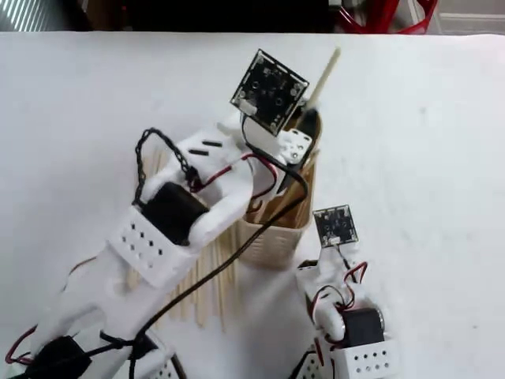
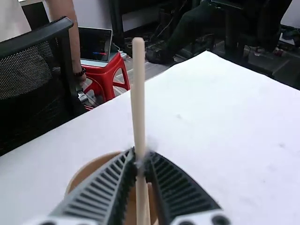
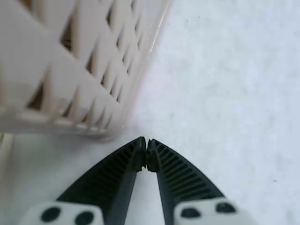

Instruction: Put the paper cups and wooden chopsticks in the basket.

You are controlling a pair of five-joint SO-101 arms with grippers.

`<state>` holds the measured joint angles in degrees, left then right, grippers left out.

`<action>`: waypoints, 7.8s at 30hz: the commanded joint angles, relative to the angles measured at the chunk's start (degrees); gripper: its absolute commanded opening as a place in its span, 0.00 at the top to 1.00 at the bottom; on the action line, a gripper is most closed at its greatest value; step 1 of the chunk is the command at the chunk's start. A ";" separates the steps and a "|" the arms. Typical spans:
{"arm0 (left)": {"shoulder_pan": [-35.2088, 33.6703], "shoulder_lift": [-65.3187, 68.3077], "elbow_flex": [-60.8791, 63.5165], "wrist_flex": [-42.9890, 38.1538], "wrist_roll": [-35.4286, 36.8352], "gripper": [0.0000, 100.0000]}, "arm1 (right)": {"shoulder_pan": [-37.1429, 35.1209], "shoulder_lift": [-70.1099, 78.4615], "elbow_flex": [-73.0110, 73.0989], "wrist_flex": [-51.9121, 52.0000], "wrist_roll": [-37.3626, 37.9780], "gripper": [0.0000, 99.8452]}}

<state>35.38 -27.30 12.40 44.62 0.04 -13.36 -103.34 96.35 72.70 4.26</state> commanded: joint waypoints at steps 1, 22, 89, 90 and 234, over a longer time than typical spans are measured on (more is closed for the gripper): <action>0.31 -6.37 -0.26 -1.14 0.18 0.98 | 0.22 -0.13 0.53 0.22 0.09 0.98; -26.77 -20.00 -1.85 13.27 -3.78 0.97 | 0.22 -0.13 0.53 0.22 0.09 0.98; -52.26 33.19 7.21 11.52 -8.18 0.98 | 0.22 -0.13 0.53 0.22 0.09 0.98; -52.26 29.41 10.46 9.76 -8.18 0.98 | 0.22 -0.13 0.53 0.22 0.09 0.98; -46.20 33.63 18.55 12.31 -16.35 0.88 | 0.22 -0.13 0.53 0.22 0.09 0.98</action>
<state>-11.38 6.20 32.26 54.02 -15.87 -13.36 -103.34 96.35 72.70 4.26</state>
